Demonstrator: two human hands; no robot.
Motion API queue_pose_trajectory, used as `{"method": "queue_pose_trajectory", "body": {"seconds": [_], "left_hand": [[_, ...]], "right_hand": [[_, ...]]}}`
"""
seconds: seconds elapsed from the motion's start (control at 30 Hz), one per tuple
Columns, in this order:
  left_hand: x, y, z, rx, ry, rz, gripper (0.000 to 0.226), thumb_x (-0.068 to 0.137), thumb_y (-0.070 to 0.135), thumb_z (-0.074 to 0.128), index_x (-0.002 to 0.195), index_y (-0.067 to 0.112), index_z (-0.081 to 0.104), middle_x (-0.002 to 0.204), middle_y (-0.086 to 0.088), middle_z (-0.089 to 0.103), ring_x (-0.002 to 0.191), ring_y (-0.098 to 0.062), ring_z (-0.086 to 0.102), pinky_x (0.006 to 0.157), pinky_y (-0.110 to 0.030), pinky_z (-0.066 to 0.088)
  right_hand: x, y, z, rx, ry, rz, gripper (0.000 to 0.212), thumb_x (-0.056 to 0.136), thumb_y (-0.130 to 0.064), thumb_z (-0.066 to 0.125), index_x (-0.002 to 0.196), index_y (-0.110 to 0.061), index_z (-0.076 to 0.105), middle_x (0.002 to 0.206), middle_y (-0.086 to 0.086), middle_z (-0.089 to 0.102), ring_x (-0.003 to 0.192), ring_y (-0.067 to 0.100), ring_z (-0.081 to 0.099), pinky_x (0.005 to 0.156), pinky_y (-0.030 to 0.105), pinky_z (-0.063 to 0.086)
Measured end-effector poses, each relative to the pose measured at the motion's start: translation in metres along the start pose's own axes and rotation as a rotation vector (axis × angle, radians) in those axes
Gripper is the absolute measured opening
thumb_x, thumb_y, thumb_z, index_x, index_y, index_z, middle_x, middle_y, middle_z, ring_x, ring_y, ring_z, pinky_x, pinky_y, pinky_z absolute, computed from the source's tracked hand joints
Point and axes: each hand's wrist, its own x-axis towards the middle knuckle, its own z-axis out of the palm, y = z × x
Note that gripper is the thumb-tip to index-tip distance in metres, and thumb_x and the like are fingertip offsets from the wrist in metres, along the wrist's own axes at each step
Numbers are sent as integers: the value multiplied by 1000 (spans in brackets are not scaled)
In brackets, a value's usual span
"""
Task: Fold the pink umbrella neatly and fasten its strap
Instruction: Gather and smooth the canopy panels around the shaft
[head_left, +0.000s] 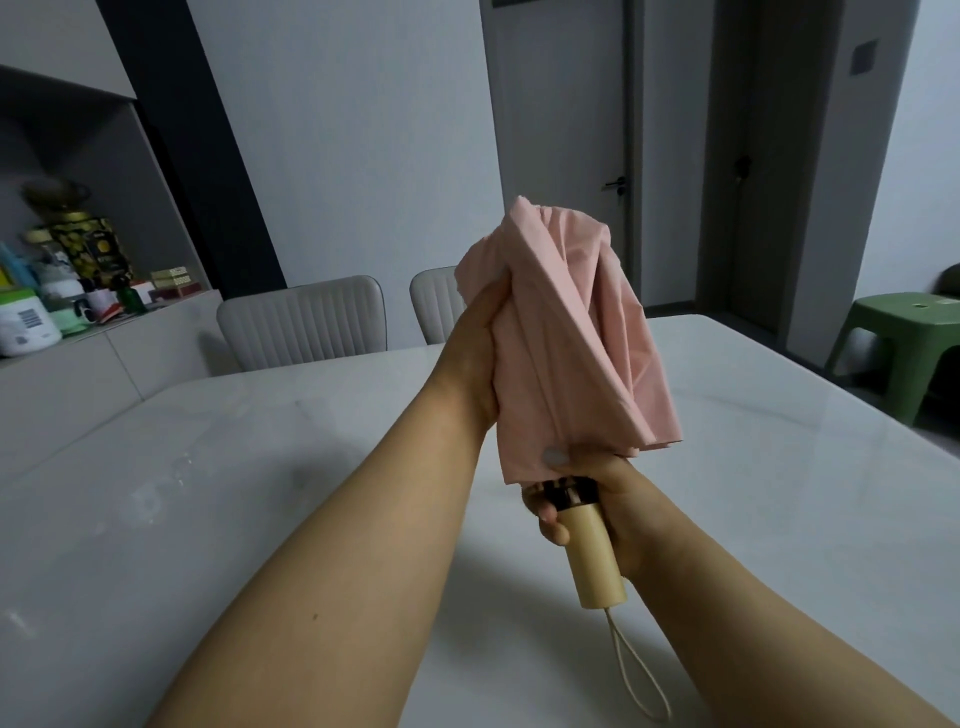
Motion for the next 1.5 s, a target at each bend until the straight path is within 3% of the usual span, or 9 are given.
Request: {"method": "queue_pose_trajectory", "body": {"seconds": [0.17, 0.33, 0.47, 0.57, 0.67, 0.87, 1.07, 1.37, 1.5], "left_hand": [[11, -11, -1, 3, 97, -8, 68, 77, 67, 62, 123, 17, 63, 116, -12, 70, 106, -31, 66, 94, -46, 52], [19, -20, -9, 12, 112, -37, 98, 45, 80, 71, 122, 21, 63, 115, -8, 71, 104, -29, 68, 93, -49, 53], [21, -8, -14, 215, 309, -15, 95, 62, 74, 64, 135, 15, 50, 129, -9, 63, 110, -31, 63, 95, -43, 51], [21, 23, -23, 571, 545, 343, 65, 89, 51, 49, 127, -2, 52, 128, -25, 56, 113, -40, 56, 89, -42, 47], [19, 56, -15, 788, 375, 425, 45, 101, 42, 35, 95, 8, 62, 101, -12, 59, 91, -27, 52, 79, -33, 39], [27, 77, -12, 1002, 191, 225, 67, 98, 58, 32, 137, 7, 50, 143, -11, 49, 130, -27, 46, 102, -34, 33], [26, 97, -18, 655, 42, 168, 51, 96, 50, 43, 59, 17, 53, 65, 0, 56, 69, -16, 50, 83, -35, 38], [21, 97, -21, 594, 53, 153, 17, 84, 17, 63, 68, 19, 59, 69, 1, 53, 67, -15, 48, 70, -29, 41], [19, 102, -21, 604, 57, 127, 22, 84, 33, 56, 67, 18, 56, 67, 1, 53, 70, -18, 50, 83, -39, 41]], "right_hand": [[2, -2, -5, 203, -117, 65, 62, 56, -5, 77, 113, 5, 57, 117, 30, 64, 94, 42, 69, 38, 21, 46], [5, -4, -11, 246, -77, 69, 67, 35, -5, 86, 93, 4, 55, 77, 18, 57, 46, 18, 54, 32, 20, 40], [8, -6, -10, 136, 70, 41, 38, 57, 3, 63, 92, -1, 48, 62, 12, 48, 40, 15, 44, 33, 21, 37], [11, -6, -12, 78, 128, 9, 28, 61, 3, 57, 86, -4, 46, 58, 10, 47, 40, 14, 42, 33, 22, 37], [12, -5, -13, 30, 133, 2, 24, 60, 4, 56, 82, -4, 47, 56, 10, 47, 40, 14, 42, 33, 22, 36], [12, 0, -15, 25, 82, 40, 28, 60, 3, 57, 87, -2, 48, 55, 11, 49, 39, 15, 42, 34, 20, 37], [17, 4, -19, 88, 36, 118, 48, 49, -1, 66, 94, -1, 48, 63, 13, 47, 39, 14, 43, 33, 20, 37], [18, 7, -20, 128, 0, 125, 56, 47, -3, 67, 99, -4, 44, 72, 13, 42, 40, 13, 42, 33, 20, 36], [17, 5, -21, 93, -5, 105, 56, 47, -4, 67, 99, -3, 46, 73, 14, 44, 41, 14, 42, 34, 20, 36]]}}
